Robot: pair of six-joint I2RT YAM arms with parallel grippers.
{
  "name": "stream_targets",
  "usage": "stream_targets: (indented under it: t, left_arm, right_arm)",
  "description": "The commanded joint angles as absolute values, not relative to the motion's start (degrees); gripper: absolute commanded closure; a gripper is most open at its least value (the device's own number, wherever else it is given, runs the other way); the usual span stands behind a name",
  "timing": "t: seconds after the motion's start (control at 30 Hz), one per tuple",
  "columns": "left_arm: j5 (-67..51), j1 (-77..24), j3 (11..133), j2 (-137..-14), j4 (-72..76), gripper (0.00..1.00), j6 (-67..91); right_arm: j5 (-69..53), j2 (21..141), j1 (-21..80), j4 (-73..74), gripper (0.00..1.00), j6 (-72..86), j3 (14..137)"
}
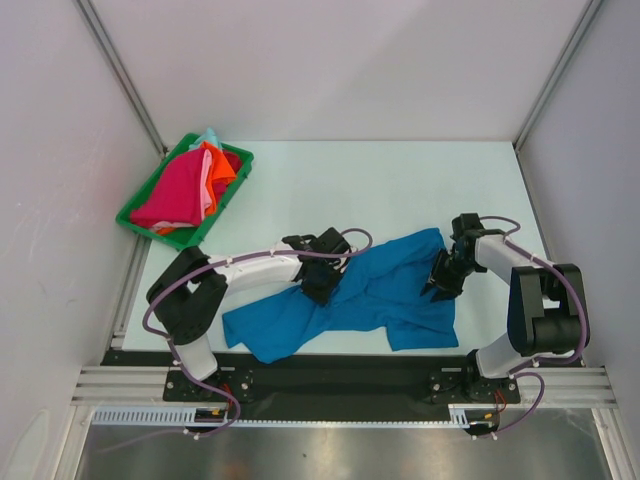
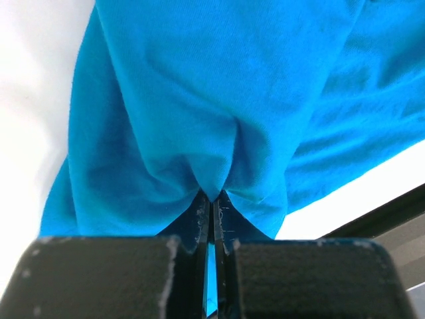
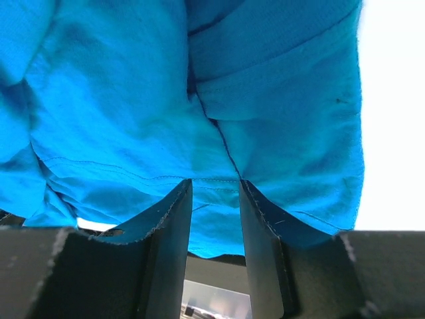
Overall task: Fold and stack the t-shirts
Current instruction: Flatten the tshirt out
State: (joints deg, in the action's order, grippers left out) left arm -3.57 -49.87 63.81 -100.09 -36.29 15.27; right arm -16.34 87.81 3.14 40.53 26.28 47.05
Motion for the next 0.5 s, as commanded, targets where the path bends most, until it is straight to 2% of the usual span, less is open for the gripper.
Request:
stream_targets:
  t: [0.0, 0.37, 0.47]
  left_arm:
    - [-2.5, -50.2, 66.6, -98.3, -36.3, 0.98, 13.4]
    - [-1.1, -49.9, 67.0, -97.7, -38.0, 1.0, 11.8]
    - [-0.6, -49.5, 67.0, -97.2, -38.3, 1.0, 11.3]
  right_arm:
    - [-16.0, 87.3, 2.9, 39.6, 0.6, 26.4, 46.8]
    - [-16.8, 87.3, 2.8, 38.1, 0.61, 26.9, 43.9]
    - [-17.2, 87.1, 2.8, 38.0, 0.67, 27.2, 43.9]
